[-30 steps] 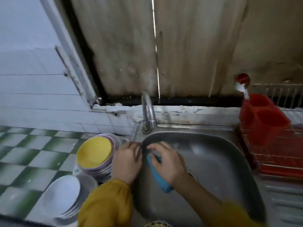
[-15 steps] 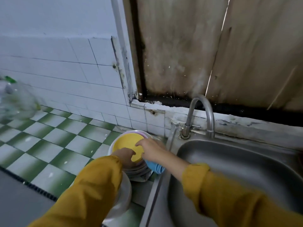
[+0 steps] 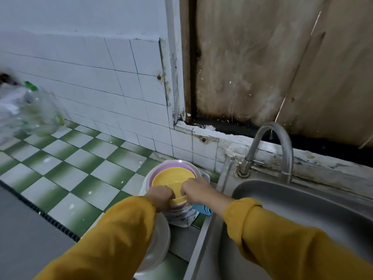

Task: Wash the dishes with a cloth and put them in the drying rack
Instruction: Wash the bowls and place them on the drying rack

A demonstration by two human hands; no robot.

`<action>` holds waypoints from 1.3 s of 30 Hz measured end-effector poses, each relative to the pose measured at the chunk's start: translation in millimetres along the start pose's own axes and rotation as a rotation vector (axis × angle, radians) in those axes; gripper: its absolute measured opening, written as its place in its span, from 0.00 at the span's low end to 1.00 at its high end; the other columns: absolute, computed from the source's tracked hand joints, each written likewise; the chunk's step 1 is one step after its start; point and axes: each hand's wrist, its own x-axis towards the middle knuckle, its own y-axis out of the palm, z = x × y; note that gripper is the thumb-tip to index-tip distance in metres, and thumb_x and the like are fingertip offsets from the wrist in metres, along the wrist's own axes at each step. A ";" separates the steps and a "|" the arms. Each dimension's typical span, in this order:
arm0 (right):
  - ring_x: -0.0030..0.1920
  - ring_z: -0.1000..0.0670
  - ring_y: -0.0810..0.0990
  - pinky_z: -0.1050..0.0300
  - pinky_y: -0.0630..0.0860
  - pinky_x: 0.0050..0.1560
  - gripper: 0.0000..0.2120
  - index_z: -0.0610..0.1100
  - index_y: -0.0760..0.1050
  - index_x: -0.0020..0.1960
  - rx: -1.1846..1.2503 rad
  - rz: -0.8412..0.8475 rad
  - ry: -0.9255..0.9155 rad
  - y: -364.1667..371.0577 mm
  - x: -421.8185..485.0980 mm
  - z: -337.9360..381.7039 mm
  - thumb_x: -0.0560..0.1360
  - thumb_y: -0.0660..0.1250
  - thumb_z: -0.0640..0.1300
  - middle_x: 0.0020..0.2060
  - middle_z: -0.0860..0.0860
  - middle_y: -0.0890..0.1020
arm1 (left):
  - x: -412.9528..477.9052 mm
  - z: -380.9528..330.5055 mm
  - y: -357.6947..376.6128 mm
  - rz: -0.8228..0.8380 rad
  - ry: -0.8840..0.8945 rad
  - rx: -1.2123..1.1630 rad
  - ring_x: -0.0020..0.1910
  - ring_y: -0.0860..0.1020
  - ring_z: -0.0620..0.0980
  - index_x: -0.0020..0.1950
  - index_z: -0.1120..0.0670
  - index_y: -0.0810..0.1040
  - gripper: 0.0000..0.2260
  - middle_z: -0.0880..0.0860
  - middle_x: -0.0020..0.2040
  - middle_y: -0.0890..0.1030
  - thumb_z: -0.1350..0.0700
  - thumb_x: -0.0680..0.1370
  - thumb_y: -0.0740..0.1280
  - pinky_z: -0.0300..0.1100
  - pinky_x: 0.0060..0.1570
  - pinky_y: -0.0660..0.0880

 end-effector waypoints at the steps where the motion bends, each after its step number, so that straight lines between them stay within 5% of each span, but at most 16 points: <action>1: 0.59 0.44 0.76 0.56 0.64 0.45 0.15 0.44 0.79 0.60 0.053 0.001 0.000 -0.8 -0.7 -2.5 0.74 0.73 0.44 0.52 0.47 0.80 | -0.3 2.5 0.2 -0.005 0.008 -0.037 0.61 0.75 0.52 0.71 0.54 0.72 0.19 0.53 0.63 0.77 0.52 0.80 0.65 0.41 0.61 0.71; 6: 0.53 0.45 0.75 0.53 0.70 0.49 0.13 0.44 0.81 0.52 0.281 -0.036 0.038 -11.2 -5.0 -12.5 0.73 0.73 0.52 0.47 0.47 0.81 | -2.6 18.0 -2.1 -0.082 0.054 -0.316 0.54 0.77 0.54 0.65 0.58 0.77 0.22 0.55 0.58 0.81 0.46 0.77 0.70 0.38 0.51 0.69; 9: 0.47 0.47 0.72 0.55 0.66 0.43 0.09 0.50 0.76 0.43 0.351 -0.046 0.058 -15.1 -5.9 -14.1 0.72 0.74 0.52 0.36 0.53 0.74 | -2.8 23.8 -5.2 -0.125 0.114 -0.433 0.41 0.74 0.52 0.51 0.57 0.81 0.14 0.52 0.41 0.79 0.49 0.73 0.74 0.38 0.42 0.67; 13: 0.59 0.43 0.75 0.52 0.73 0.52 0.26 0.45 0.75 0.62 0.292 -0.108 0.113 -13.3 -5.3 -5.5 0.67 0.78 0.52 0.57 0.46 0.79 | -1.6 21.0 -7.6 -0.198 0.141 -0.457 0.38 0.72 0.47 0.42 0.53 0.77 0.11 0.46 0.34 0.74 0.54 0.69 0.78 0.34 0.36 0.65; 18: 0.61 0.44 0.75 0.52 0.73 0.56 0.27 0.48 0.74 0.61 0.347 -0.140 0.119 -15.9 -6.5 -11.1 0.66 0.79 0.52 0.60 0.48 0.78 | -0.6 23.1 -10.1 -0.189 0.165 -0.561 0.43 0.75 0.50 0.47 0.54 0.81 0.13 0.50 0.39 0.79 0.52 0.67 0.79 0.39 0.43 0.70; 23: 0.62 0.48 0.74 0.54 0.72 0.57 0.34 0.55 0.69 0.68 0.576 -0.316 0.136 -18.2 -14.1 -15.2 0.65 0.79 0.47 0.64 0.51 0.76 | -3.3 21.9 -12.6 -0.375 0.201 -0.787 0.48 0.76 0.48 0.61 0.52 0.79 0.27 0.50 0.48 0.80 0.55 0.65 0.81 0.25 0.42 0.68; 26: 0.66 0.47 0.73 0.50 0.71 0.61 0.35 0.52 0.69 0.69 0.824 -0.425 0.220 -19.8 -22.2 -15.9 0.66 0.79 0.44 0.67 0.51 0.74 | -7.6 15.2 -18.8 -0.522 0.156 -1.136 0.55 0.75 0.48 0.67 0.50 0.75 0.31 0.49 0.56 0.79 0.58 0.66 0.80 0.37 0.54 0.75; 28: 0.62 0.49 0.75 0.51 0.73 0.60 0.30 0.49 0.73 0.66 1.046 -0.498 0.306 -19.7 -29.0 -17.4 0.66 0.79 0.41 0.64 0.49 0.76 | -10.0 11.3 -22.9 -0.578 0.055 -1.341 0.53 0.76 0.52 0.66 0.47 0.75 0.28 0.47 0.55 0.78 0.58 0.69 0.78 0.47 0.51 0.76; 31: 0.44 0.48 0.83 0.54 0.81 0.44 0.21 0.40 0.78 0.60 1.602 -0.554 0.441 -25.0 -47.6 -16.4 0.68 0.77 0.35 0.49 0.44 0.83 | -10.5 13.3 -25.9 -0.620 -0.070 -1.643 0.56 0.77 0.59 0.68 0.48 0.75 0.25 0.55 0.60 0.78 0.55 0.72 0.75 0.52 0.51 0.77; 33: 0.34 0.46 0.83 0.56 0.81 0.33 0.09 0.37 0.80 0.53 2.027 -0.422 0.467 -30.2 -64.2 -13.9 0.73 0.72 0.38 0.39 0.42 0.84 | -14.3 11.8 -25.9 -0.621 -0.129 -1.841 0.60 0.75 0.59 0.70 0.52 0.73 0.22 0.57 0.65 0.75 0.54 0.77 0.70 0.52 0.55 0.75; 36: 0.34 0.46 0.83 0.56 0.77 0.35 0.18 0.36 0.81 0.48 2.365 -0.192 0.320 -36.0 -87.6 -9.1 0.79 0.63 0.51 0.37 0.42 0.84 | -27.2 0.6 -29.0 -0.649 -0.167 -2.055 0.63 0.73 0.58 0.71 0.55 0.72 0.18 0.56 0.66 0.74 0.54 0.82 0.63 0.53 0.60 0.71; 39: 0.43 0.45 0.83 0.54 0.81 0.41 0.22 0.39 0.77 0.58 2.470 -0.286 0.074 -38.4 -107.2 1.0 0.71 0.69 0.53 0.47 0.42 0.83 | -44.2 -19.4 -30.7 -0.732 -0.116 -2.102 0.65 0.74 0.58 0.69 0.57 0.74 0.16 0.57 0.67 0.76 0.55 0.82 0.62 0.56 0.66 0.70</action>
